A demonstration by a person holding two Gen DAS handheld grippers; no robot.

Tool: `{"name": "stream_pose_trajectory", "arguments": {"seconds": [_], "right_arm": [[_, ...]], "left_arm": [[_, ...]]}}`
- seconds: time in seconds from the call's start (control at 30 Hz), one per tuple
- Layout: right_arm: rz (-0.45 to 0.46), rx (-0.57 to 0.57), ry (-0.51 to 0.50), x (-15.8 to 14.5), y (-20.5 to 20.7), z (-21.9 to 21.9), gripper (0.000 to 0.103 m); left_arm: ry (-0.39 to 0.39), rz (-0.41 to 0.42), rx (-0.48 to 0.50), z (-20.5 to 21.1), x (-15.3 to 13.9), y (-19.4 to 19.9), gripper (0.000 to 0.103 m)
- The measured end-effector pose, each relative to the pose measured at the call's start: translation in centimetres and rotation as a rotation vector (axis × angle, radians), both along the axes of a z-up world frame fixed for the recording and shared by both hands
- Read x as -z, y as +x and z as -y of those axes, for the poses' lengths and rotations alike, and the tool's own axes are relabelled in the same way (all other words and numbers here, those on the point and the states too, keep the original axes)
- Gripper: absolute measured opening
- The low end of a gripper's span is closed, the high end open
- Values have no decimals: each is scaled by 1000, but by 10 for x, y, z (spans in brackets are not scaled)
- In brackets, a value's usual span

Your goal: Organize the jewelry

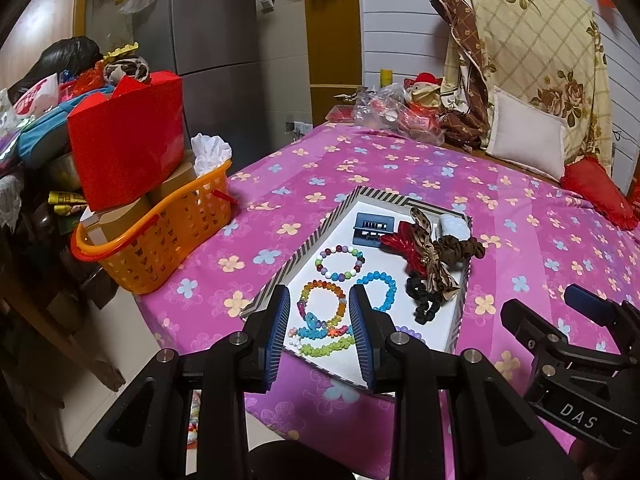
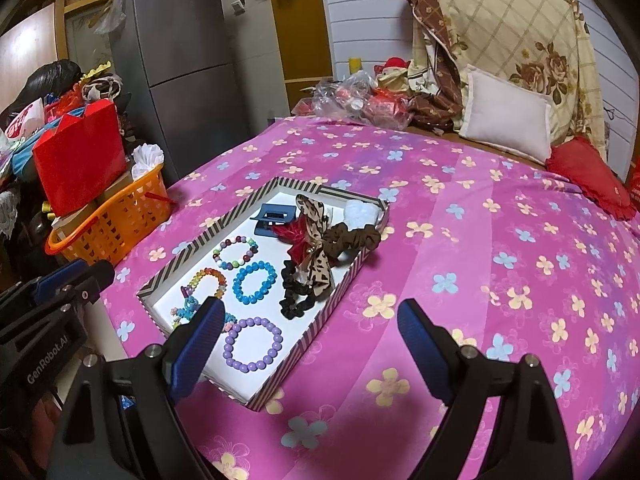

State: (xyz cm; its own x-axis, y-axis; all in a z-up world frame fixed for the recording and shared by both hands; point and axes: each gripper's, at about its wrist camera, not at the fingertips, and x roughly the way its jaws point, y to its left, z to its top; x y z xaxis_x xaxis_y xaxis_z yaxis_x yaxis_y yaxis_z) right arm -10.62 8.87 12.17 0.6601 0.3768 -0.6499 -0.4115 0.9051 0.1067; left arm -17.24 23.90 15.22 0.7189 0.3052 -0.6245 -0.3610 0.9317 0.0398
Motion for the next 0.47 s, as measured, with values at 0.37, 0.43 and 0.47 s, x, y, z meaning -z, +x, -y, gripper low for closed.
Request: {"name": "stream_pose_trajectory", "arguments": {"seconds": [0.37, 0.43, 0.47], "right_arm": [[-14, -9, 0, 5, 1, 1, 91], [-18, -3, 4, 7, 2, 6, 91], [-19, 0, 3, 8, 3, 9, 91]], "left_arm": [[19, 8, -25, -2, 3, 2, 26], [15, 2, -23, -1, 3, 3, 26], [14, -3, -22, 0, 4, 4, 26]]}}
